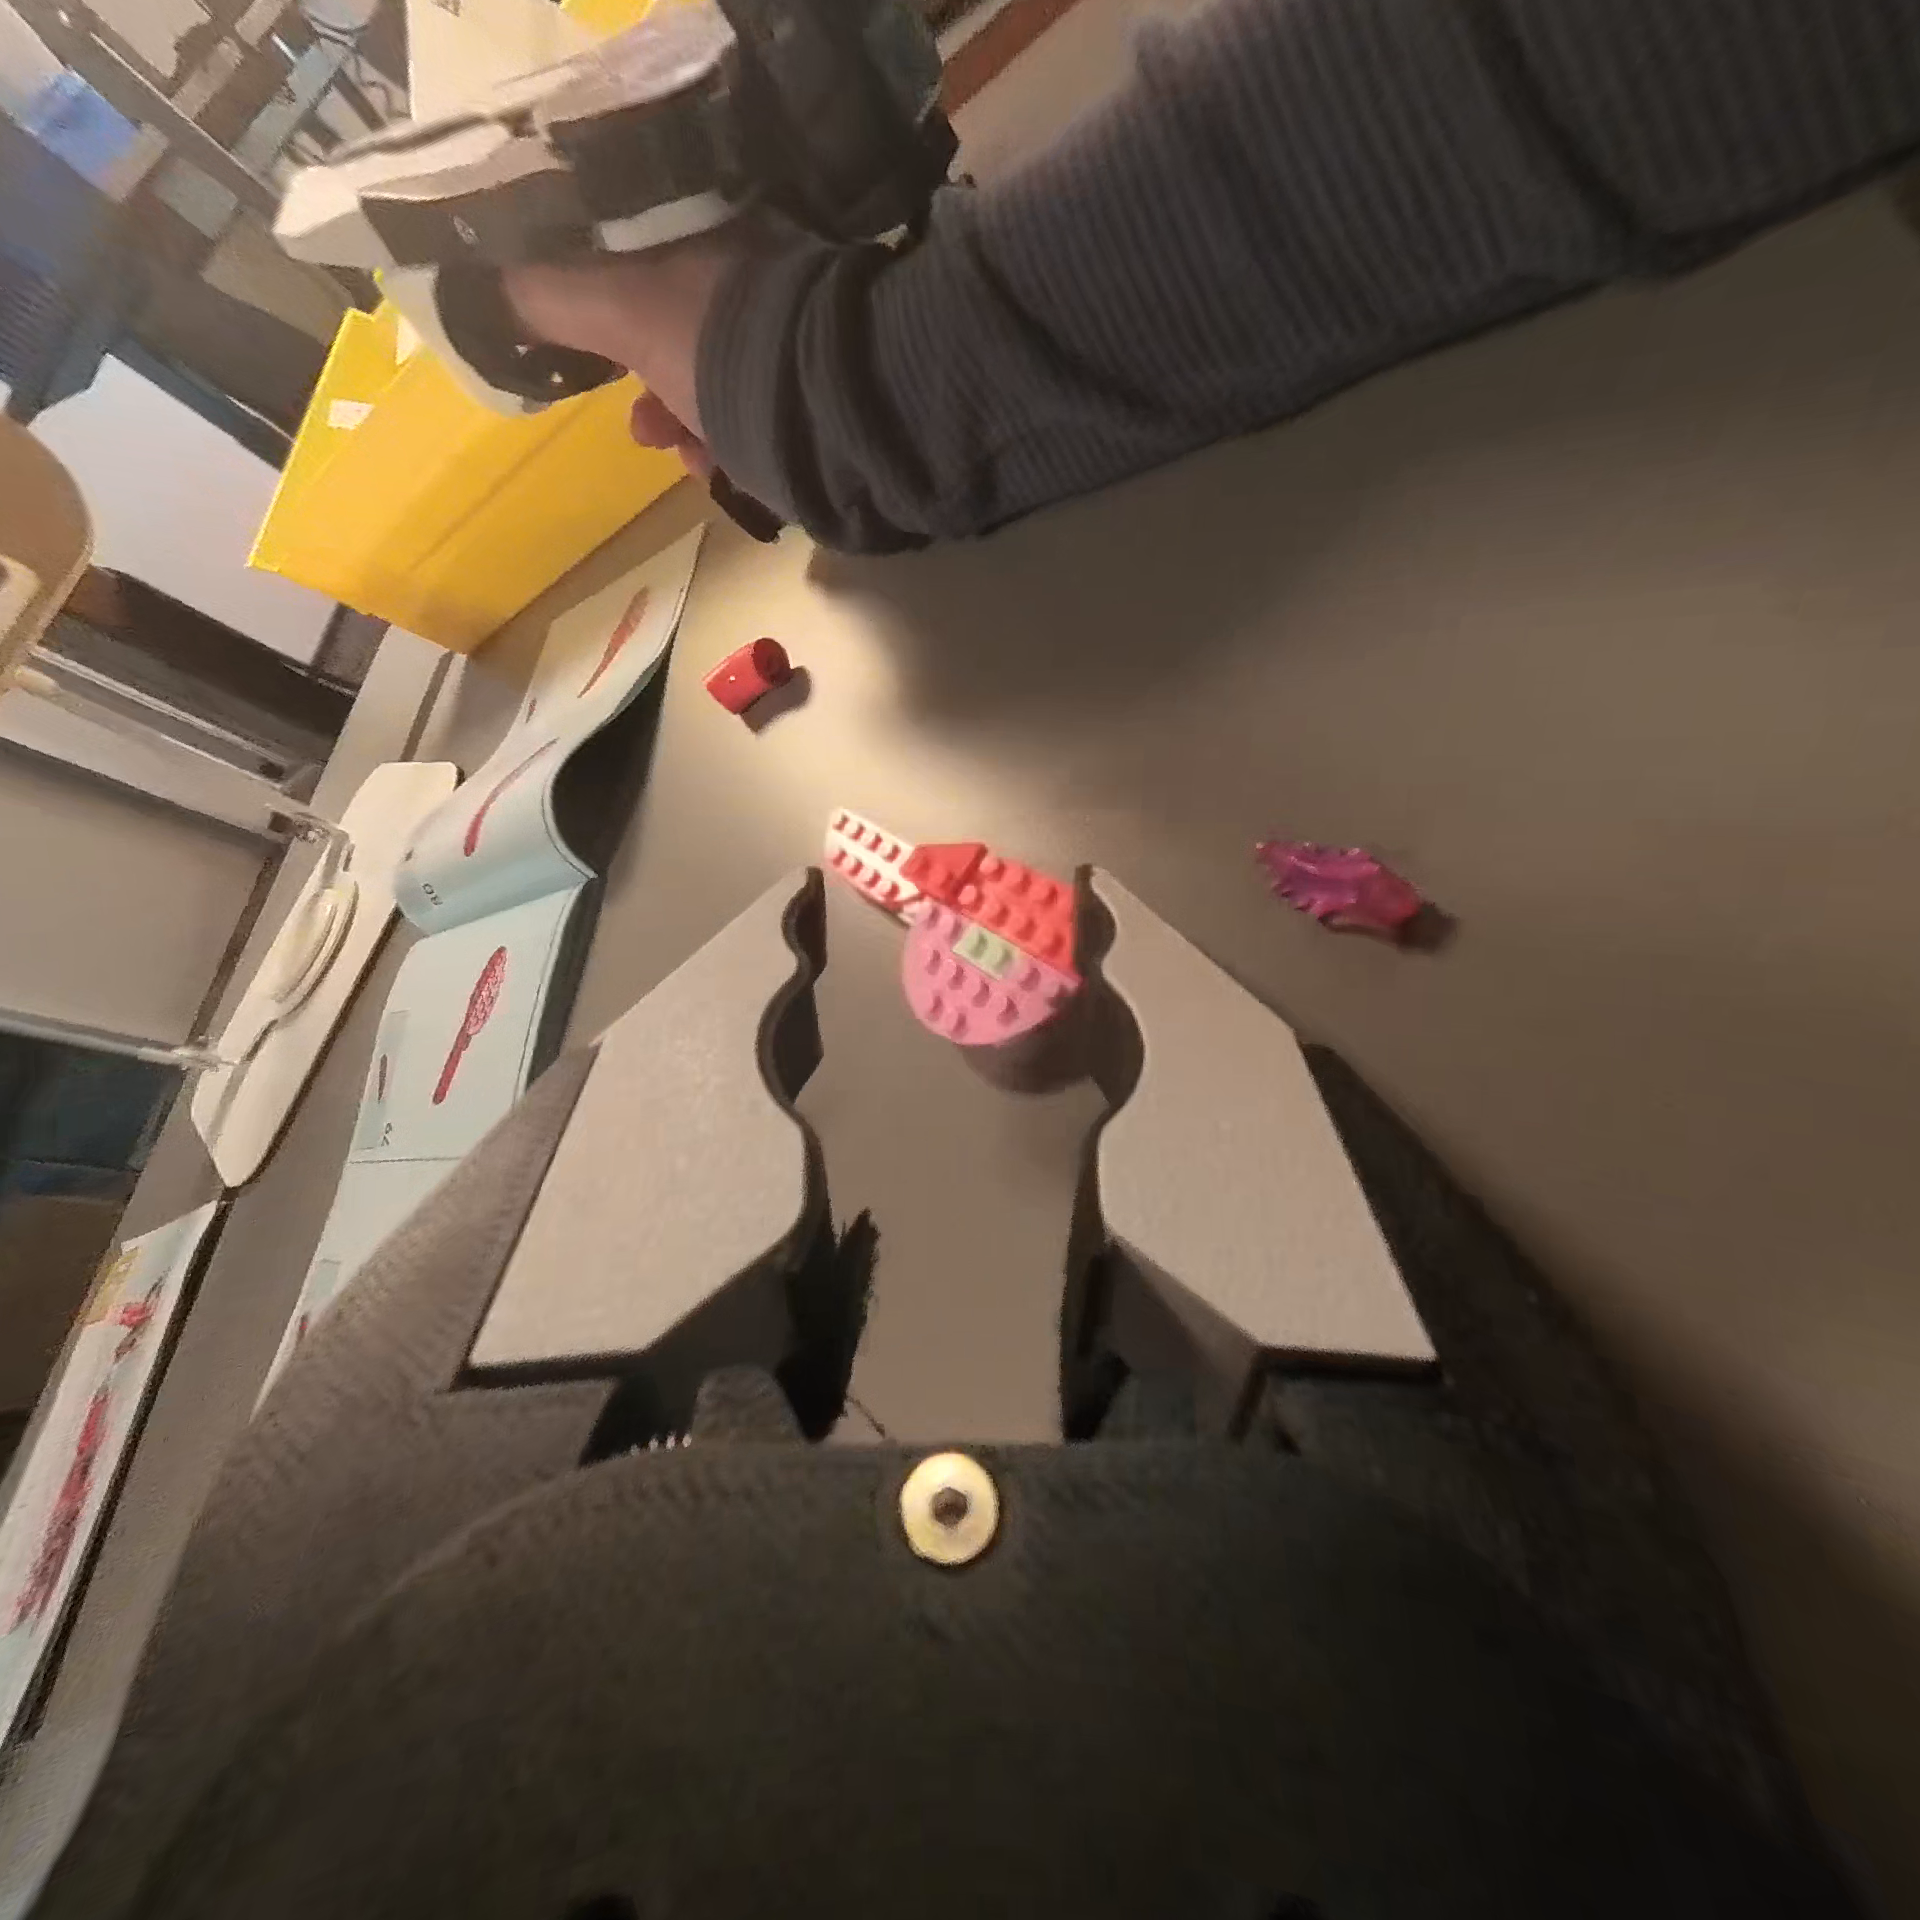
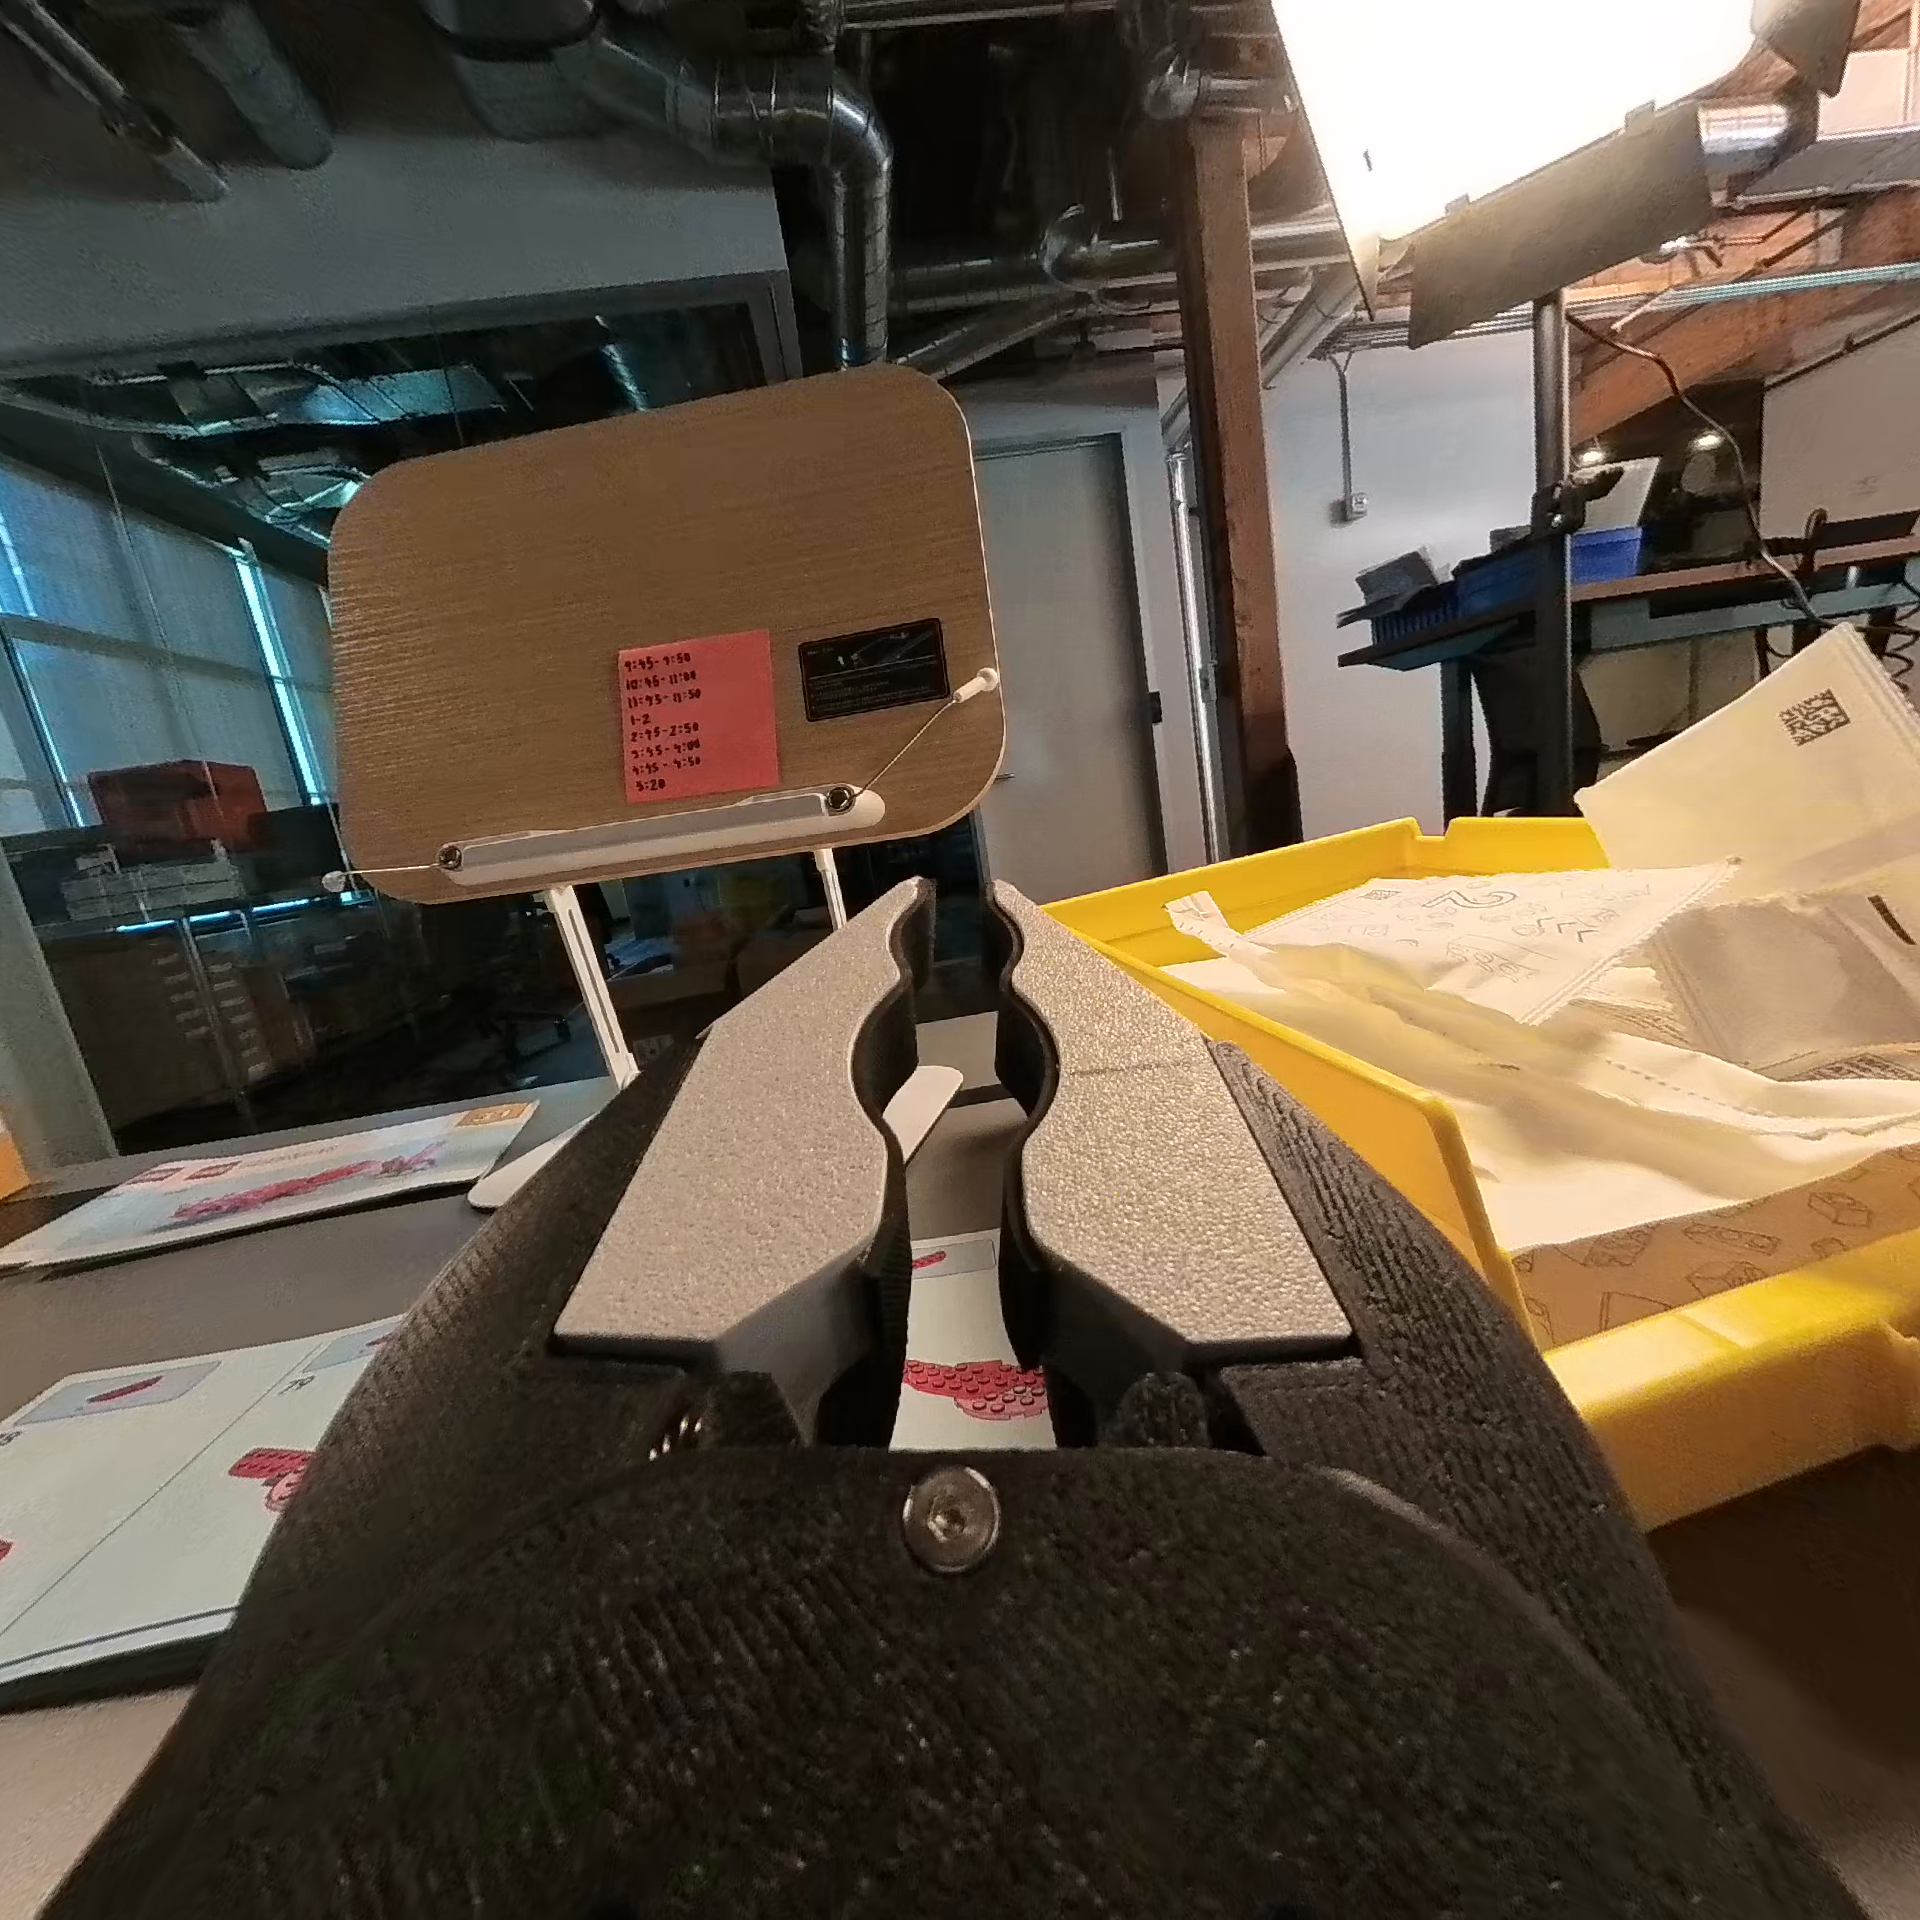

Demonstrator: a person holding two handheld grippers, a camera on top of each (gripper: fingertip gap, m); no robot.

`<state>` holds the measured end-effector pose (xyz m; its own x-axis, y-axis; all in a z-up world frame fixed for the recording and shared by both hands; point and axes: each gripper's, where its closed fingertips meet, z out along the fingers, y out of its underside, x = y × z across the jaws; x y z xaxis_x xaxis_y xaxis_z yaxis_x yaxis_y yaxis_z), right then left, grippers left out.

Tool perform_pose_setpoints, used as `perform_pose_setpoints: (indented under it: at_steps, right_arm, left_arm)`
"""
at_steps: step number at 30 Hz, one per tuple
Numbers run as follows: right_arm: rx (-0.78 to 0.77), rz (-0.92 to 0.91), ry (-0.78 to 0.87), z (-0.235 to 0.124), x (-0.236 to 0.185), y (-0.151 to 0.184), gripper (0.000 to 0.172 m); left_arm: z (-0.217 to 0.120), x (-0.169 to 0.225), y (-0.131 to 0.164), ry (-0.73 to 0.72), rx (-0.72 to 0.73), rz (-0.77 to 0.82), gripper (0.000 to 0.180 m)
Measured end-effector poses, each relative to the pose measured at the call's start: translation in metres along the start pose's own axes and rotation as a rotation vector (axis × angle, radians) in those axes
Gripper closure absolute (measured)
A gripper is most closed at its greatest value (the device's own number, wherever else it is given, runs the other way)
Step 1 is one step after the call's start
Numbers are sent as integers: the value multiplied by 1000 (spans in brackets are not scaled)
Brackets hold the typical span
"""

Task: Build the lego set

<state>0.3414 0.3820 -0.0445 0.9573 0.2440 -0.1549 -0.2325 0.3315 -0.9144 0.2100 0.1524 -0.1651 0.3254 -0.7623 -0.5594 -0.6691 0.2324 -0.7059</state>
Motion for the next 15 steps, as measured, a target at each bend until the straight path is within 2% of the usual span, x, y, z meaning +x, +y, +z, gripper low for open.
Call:
perform_pose_setpoints:
  at_steps: [9,15]
  right_arm:
    - [0,-2,-1,0,0,0,166]
    - [1,-6,-4,0,-1,0,167]
  left_arm:
    - [-8,2,-22,-43,130,85,137]
    - [-10,11,-30,5,180,78,140]
